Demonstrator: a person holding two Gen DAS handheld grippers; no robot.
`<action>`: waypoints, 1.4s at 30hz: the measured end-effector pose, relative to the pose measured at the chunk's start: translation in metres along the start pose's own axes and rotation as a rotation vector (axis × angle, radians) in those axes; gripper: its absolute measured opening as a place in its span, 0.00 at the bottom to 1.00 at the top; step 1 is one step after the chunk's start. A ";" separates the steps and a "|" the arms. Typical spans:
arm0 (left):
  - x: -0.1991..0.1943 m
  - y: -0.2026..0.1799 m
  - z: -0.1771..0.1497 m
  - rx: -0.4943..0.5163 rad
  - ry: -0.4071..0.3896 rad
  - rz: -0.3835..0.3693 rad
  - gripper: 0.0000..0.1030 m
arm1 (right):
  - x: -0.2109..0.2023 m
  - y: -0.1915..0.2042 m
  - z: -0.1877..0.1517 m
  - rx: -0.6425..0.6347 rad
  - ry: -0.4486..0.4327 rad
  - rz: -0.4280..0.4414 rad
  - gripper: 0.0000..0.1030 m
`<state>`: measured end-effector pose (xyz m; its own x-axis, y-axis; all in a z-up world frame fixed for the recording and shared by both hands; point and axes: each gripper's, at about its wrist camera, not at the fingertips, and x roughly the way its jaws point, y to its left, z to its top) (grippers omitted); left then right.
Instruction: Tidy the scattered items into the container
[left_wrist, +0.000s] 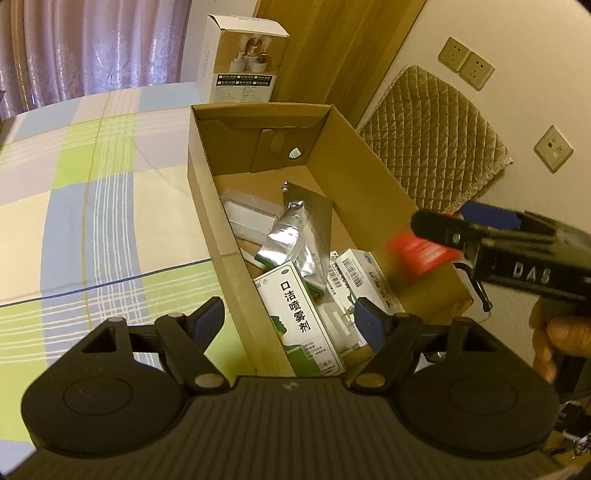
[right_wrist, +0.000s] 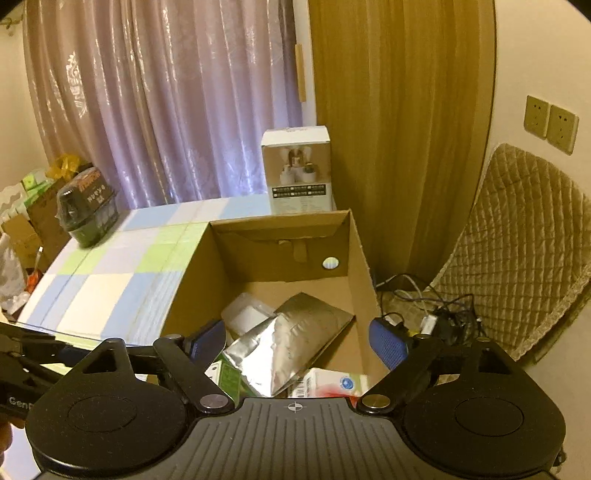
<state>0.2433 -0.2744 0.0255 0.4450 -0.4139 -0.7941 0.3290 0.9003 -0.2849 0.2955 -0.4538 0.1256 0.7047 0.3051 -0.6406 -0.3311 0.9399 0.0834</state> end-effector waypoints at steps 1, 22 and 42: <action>0.000 0.001 -0.001 -0.001 0.002 0.002 0.71 | -0.001 -0.001 0.000 0.002 -0.002 -0.002 0.87; -0.020 -0.016 -0.020 0.036 -0.015 0.041 0.96 | -0.047 -0.013 -0.019 0.073 0.003 -0.044 0.87; -0.066 -0.057 -0.056 -0.032 -0.044 0.114 0.99 | -0.109 -0.006 -0.041 0.063 0.018 -0.032 0.88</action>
<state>0.1486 -0.2910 0.0638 0.5146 -0.3132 -0.7982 0.2472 0.9456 -0.2116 0.1953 -0.4983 0.1638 0.7028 0.2722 -0.6572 -0.2681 0.9571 0.1097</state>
